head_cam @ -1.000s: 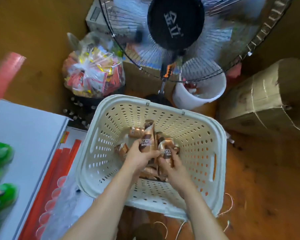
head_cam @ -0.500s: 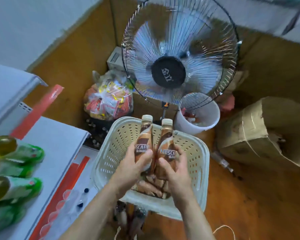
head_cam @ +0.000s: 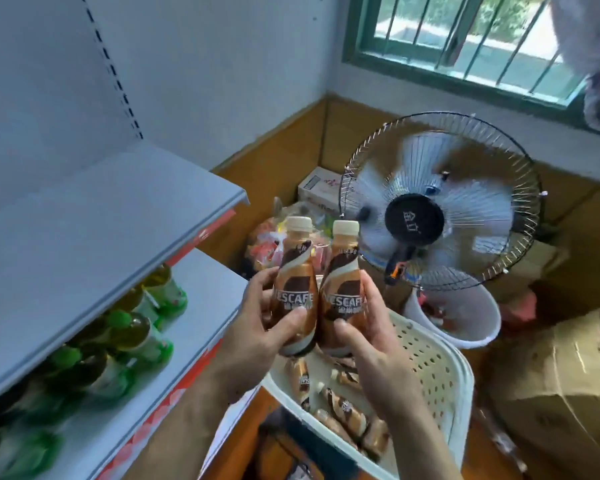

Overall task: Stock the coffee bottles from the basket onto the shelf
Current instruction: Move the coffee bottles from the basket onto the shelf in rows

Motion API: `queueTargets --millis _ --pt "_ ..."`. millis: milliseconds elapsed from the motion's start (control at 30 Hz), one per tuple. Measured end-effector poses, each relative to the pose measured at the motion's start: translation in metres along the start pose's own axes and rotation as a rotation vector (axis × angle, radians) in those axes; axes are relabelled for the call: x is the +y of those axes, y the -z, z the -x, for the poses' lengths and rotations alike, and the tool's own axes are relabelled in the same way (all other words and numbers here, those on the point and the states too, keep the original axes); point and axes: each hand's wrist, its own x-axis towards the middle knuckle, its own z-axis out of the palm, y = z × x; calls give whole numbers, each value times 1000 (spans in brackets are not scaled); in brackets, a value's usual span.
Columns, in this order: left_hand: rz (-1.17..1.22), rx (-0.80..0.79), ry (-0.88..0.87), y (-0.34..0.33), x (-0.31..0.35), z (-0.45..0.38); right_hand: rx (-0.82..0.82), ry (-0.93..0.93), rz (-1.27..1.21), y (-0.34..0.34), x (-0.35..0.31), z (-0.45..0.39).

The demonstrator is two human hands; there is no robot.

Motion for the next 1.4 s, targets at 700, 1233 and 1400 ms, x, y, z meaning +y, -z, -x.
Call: queueTargets --millis 700,1233,1400 --pt "-211 717 -164 211 58 231 -585 212 115 -252 -81 87" --pt "-327 1043 23 316 16 268 -962 409 262 -410 -51 53" --pt "-307 1072 54 330 6 265 -1006 445 244 -436 -39 39"
